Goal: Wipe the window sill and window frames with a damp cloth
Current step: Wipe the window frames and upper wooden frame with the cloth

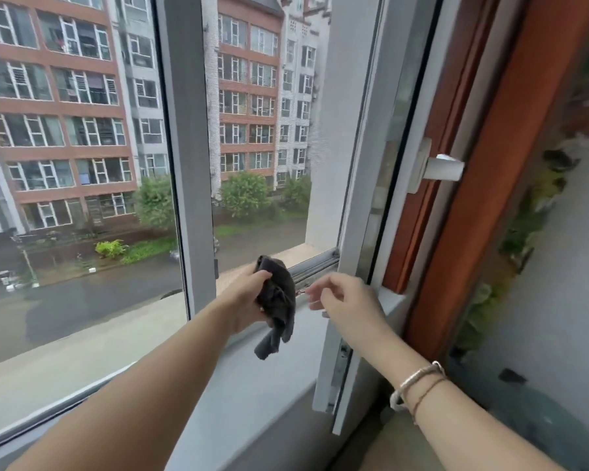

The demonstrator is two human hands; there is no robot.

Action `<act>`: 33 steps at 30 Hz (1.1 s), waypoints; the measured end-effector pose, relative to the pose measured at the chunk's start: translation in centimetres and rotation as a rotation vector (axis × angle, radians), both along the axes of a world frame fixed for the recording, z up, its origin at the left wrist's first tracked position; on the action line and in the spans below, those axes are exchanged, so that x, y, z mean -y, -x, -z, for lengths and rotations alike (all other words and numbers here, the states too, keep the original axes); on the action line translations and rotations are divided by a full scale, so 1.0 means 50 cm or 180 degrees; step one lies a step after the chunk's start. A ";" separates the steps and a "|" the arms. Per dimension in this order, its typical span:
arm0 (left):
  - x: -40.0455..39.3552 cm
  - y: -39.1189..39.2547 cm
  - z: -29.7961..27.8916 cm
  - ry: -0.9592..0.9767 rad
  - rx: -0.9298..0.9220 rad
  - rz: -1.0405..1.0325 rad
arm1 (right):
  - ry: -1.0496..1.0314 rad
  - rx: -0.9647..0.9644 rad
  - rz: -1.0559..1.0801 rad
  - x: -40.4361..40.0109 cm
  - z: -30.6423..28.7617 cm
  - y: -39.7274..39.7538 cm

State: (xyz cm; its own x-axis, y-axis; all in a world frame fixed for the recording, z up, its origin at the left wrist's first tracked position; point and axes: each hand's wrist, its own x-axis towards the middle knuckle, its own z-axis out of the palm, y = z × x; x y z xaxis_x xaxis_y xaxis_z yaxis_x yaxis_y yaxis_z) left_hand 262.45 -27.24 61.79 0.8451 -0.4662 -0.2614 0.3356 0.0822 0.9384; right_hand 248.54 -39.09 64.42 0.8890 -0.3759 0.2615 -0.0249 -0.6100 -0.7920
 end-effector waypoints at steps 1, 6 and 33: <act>0.006 0.004 0.000 0.0043 -0.0014 0.0094 | -0.0005 0.0125 0.0163 -0.003 -0.006 0.014; 0.023 0.009 0.004 0.0265 -0.0038 0.0510 | 0.0291 0.0787 0.1081 -0.009 -0.004 0.071; 0.196 -0.079 0.213 0.0460 -0.0343 0.0591 | -0.0693 0.0365 0.1815 0.085 0.217 -0.011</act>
State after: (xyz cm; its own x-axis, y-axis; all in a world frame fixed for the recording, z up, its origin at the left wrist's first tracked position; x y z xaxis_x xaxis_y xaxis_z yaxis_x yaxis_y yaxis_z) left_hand 266.41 -37.03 51.13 0.7125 -0.6498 -0.2646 0.4547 0.1404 0.8795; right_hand 249.07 -43.36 53.55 0.5033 -0.8389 0.2073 -0.2067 -0.3498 -0.9138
